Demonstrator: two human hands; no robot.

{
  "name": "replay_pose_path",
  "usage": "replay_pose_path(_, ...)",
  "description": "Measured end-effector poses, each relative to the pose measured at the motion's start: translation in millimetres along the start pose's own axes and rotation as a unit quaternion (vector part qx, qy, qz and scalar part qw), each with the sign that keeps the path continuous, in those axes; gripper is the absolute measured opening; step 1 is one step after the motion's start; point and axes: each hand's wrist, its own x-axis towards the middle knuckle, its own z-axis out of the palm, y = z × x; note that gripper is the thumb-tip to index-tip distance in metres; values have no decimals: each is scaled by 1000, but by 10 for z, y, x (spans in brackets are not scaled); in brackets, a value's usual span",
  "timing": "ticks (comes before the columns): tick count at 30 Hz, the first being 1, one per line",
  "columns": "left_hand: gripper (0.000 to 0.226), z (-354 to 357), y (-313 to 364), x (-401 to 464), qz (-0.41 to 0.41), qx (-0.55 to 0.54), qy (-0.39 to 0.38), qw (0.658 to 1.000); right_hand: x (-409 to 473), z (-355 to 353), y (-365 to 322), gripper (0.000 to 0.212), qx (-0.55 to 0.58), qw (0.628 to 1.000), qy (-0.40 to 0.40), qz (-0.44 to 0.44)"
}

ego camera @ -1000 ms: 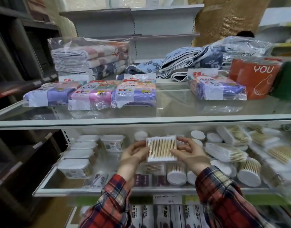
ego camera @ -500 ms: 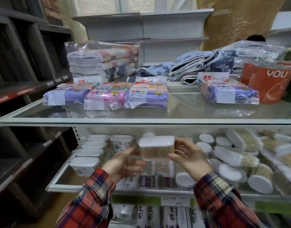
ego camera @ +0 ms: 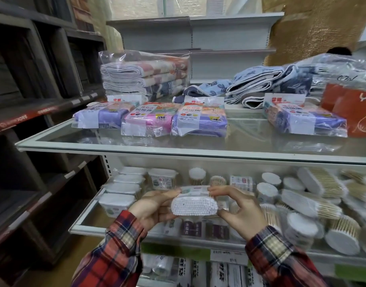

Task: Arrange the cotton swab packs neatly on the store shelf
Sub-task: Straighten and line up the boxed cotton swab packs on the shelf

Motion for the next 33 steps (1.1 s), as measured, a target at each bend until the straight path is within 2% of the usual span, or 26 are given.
replay_pose_path(7, 27, -9, -17, 64, 32, -29, 16, 999, 33, 40, 74, 55, -31, 999, 35, 13)
replay_pose_path(9, 27, -37, -18, 89, 58, -43, 27, 997, 68, 48, 72, 47, 7, 994, 63, 86)
replay_pose_path(11, 24, -90, -4, 111, 84, -47, 34, 995, 157, 44, 41, 35, 137, 968, 95, 190)
replay_pose_path(13, 28, -140, 20, 113, 108, -40, 35, 993, 271, 48, 1, 23, 222, 931, 48, 286)
replay_pose_path(15, 36, -177, 22, 119, 133, -39, 33, 990, 369, 84, -32, 40, 221, 918, -35, 327)
replay_pose_path(17, 33, -197, 0, 118, 152, -22, 35, 987, 469, 165, -77, 53, 179, 927, -75, 321)
replay_pose_path(20, 22, -209, -73, 141, 185, 16, 64, 980, 600, 273, -99, 62, 145, 937, -87, 305)
replay_pose_path(28, 21, -125, -273, 375, 246, 42, 234, 940, 808, 452, 98, 50, 107, 938, -86, 317)
replay_pose_path(31, 20, -48, -323, 421, 236, 57, 271, 931, 901, 522, 95, 36, 59, 946, -80, 308)
replay_pose_path(33, 25, 19, -374, 442, 230, 57, 270, 933, 927, 571, 69, 35, 3, 951, -82, 296)
